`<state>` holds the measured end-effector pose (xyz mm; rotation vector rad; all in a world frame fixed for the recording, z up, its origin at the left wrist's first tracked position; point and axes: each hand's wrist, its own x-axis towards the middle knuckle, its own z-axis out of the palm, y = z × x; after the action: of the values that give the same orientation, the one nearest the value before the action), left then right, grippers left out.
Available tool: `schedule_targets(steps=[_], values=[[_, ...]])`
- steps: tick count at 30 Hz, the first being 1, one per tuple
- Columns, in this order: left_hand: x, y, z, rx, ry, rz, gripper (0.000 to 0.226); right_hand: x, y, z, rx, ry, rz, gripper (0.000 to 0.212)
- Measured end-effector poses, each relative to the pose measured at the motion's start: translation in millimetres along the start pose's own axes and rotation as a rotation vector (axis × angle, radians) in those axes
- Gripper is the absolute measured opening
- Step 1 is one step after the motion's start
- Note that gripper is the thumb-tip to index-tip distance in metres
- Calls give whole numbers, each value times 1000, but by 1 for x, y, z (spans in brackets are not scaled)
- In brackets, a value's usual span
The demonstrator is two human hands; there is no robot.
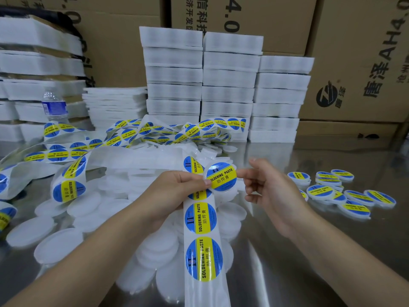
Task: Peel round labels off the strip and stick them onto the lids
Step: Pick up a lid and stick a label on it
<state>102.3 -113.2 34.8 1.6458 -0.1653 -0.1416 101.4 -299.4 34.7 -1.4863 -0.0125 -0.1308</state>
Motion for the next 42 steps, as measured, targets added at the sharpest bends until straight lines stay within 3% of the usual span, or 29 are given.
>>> schedule_targets(steps=[14, 23, 28, 32, 35, 38, 42], values=[[1, -2, -1, 11, -5, 6, 12, -3, -3, 3, -74, 51, -37, 36], [1, 0, 0, 44, 20, 30, 12, -7, 1, 4, -247, 176, -311, 40], [0, 2, -1, 62, 26, 31, 13, -5, 1, -1, -267, 213, -381, 31], [-2, 3, 0, 55, 8, 43, 18, -6, -1, -1, -260, 142, -391, 28], [-7, 6, 2, 60, -27, 66, 9, -11, 4, 5, -323, 38, -429, 11], [-9, 7, 2, 56, -83, 109, 31, -14, 9, 7, -452, 43, -546, 40], [-10, 6, 4, 54, -147, 147, 33, -13, 10, 6, -503, 82, -598, 44]])
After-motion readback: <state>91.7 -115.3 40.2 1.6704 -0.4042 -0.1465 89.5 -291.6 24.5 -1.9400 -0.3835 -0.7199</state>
